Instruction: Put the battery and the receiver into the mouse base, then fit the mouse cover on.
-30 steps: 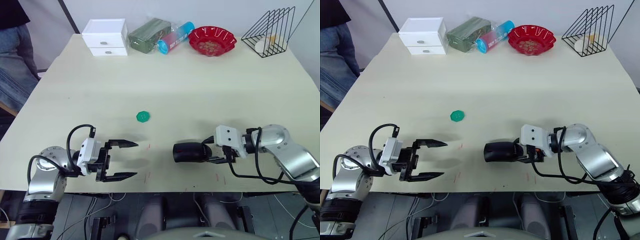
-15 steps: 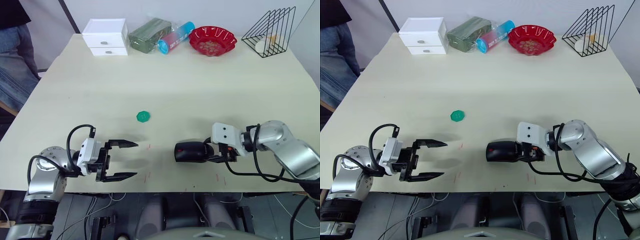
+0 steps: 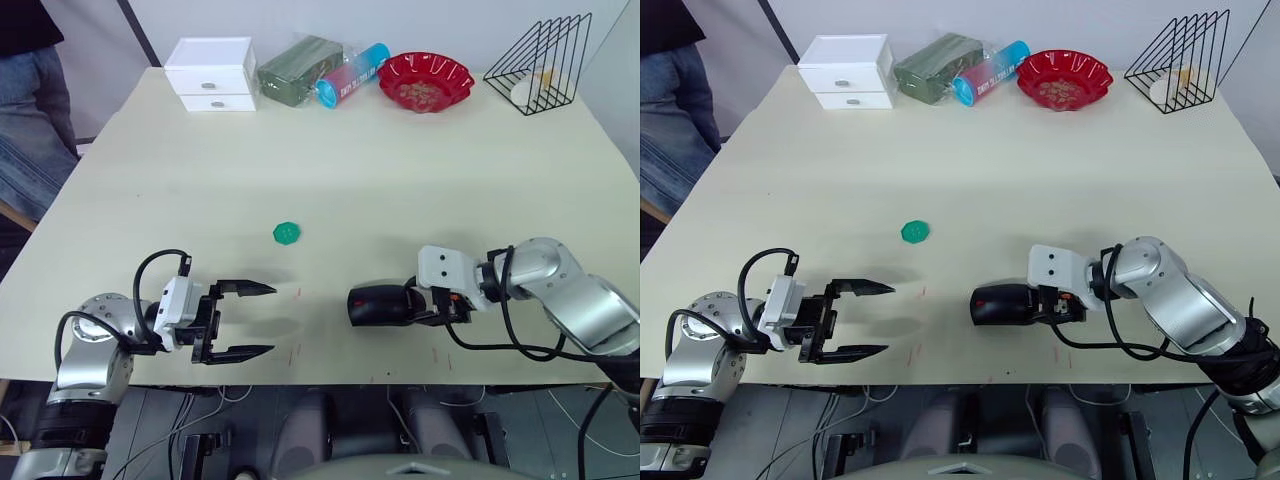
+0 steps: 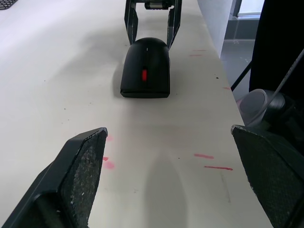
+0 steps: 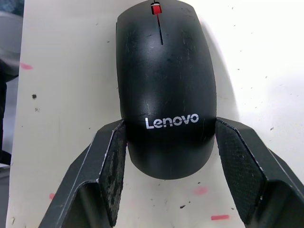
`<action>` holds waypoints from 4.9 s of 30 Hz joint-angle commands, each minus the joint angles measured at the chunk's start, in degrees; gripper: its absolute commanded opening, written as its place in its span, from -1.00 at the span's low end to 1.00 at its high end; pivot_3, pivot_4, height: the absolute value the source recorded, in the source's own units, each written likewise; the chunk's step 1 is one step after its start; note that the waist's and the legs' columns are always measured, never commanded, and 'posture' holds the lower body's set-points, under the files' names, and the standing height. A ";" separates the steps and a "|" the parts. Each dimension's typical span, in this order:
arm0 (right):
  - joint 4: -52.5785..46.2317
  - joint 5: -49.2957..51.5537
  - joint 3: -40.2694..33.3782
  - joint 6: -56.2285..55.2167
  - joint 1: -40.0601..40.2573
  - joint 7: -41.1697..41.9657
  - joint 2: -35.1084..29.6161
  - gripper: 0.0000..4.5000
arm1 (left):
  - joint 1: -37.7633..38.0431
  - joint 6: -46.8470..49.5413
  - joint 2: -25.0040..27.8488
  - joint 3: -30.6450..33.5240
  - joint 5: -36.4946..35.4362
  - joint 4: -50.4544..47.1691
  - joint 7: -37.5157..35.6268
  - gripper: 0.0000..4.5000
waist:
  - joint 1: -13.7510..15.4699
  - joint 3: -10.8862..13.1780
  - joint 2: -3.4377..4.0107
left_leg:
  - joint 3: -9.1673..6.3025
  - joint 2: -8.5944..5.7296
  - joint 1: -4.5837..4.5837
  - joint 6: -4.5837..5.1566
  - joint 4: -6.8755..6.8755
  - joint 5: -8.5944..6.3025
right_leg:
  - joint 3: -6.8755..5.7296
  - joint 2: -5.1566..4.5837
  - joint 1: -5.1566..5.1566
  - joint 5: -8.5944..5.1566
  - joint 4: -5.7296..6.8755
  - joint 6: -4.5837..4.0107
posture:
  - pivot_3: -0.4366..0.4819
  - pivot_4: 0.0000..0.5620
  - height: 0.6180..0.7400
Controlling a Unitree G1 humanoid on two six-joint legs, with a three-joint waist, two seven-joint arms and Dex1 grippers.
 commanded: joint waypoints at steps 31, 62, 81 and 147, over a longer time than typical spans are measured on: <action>0.95 0.10 -0.75 -4.03 1.87 -0.94 -1.47 0.95 | 0.13 -0.18 0.42 0.27 -0.55 -1.05 -2.25 1.00 | 0.01 0.00 0.00 | -0.01 0.00 0.00 0.00 0.00 0.00 | -0.01 0.00 0.00 0.00 0.00 0.00 | -0.05 -0.47 1.00; 2.19 6.40 -2.97 -10.81 2.59 -7.16 12.45 0.31 | 0.81 0.29 0.87 0.77 -0.92 -1.89 -2.12 1.00 | -0.03 0.00 0.00 | -0.07 -0.01 -0.02 -0.02 0.01 0.01 | -0.05 0.01 0.00 0.00 0.02 -0.01 | -0.05 -0.47 1.00; 6.28 3.57 0.65 -12.95 1.44 -6.04 14.78 -0.20 | 0.98 0.26 0.90 0.81 -0.79 -2.24 -1.96 1.00 | -0.04 0.00 0.00 | -0.08 -0.01 -0.02 -0.03 0.00 0.02 | -0.07 0.01 0.00 0.00 0.01 -0.01 | -0.05 -0.47 1.00; 35.62 3.56 -10.49 -47.93 16.76 8.17 16.05 -0.20 | 2.34 4.83 2.66 3.56 -8.50 -8.27 -2.27 1.00 | -0.11 -0.18 -0.16 | 0.00 0.02 0.59 -0.09 -0.11 0.06 | -0.01 0.05 0.51 0.01 0.00 -0.06 | -0.05 -0.47 1.00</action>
